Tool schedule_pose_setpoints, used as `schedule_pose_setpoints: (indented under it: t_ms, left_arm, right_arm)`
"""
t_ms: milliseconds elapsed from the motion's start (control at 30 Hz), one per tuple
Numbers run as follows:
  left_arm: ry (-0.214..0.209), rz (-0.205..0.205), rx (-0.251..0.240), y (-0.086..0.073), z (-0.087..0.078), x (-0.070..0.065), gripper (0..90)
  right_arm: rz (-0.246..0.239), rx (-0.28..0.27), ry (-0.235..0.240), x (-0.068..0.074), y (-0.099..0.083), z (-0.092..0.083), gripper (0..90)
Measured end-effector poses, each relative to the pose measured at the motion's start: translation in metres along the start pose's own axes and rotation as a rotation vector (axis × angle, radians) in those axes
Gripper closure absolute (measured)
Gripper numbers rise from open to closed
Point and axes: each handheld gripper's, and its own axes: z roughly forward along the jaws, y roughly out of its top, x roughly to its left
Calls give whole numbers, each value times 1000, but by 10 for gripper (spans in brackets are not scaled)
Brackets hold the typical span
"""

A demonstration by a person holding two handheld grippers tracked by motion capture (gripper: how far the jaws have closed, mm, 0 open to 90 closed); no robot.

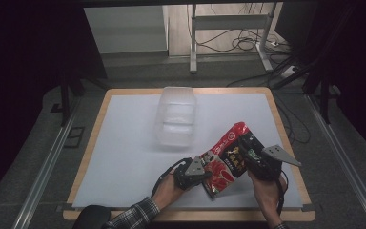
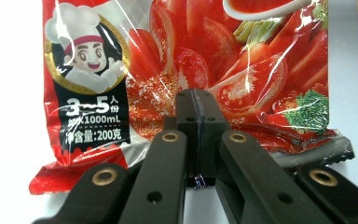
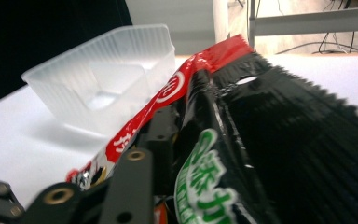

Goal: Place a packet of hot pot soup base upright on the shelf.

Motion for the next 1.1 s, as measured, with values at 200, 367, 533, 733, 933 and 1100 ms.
schedule_pose_setpoints:
  t_ms: [200,367,533,733,933,1100]
  left_arm:
    - [1,-16,-10,-2,-3,0,900]
    - [7,-32,-3,-1,-7,1,810]
    - [9,-57,-21,1,-12,2,707]
    - [16,-65,-32,3,-16,0,624]
    - [13,-86,-57,4,-21,1,569]
    - [7,-109,-84,5,-29,-1,463]
  right_arm:
    - [-7,-28,24,8,8,-1,760]
    - [-32,-38,33,14,14,-2,768]
    - [-42,-49,46,19,20,-2,773]
    - [-52,-71,53,22,27,-3,773]
    - [-102,-98,37,25,39,-6,781]
    - [-74,-111,61,23,48,-8,809]
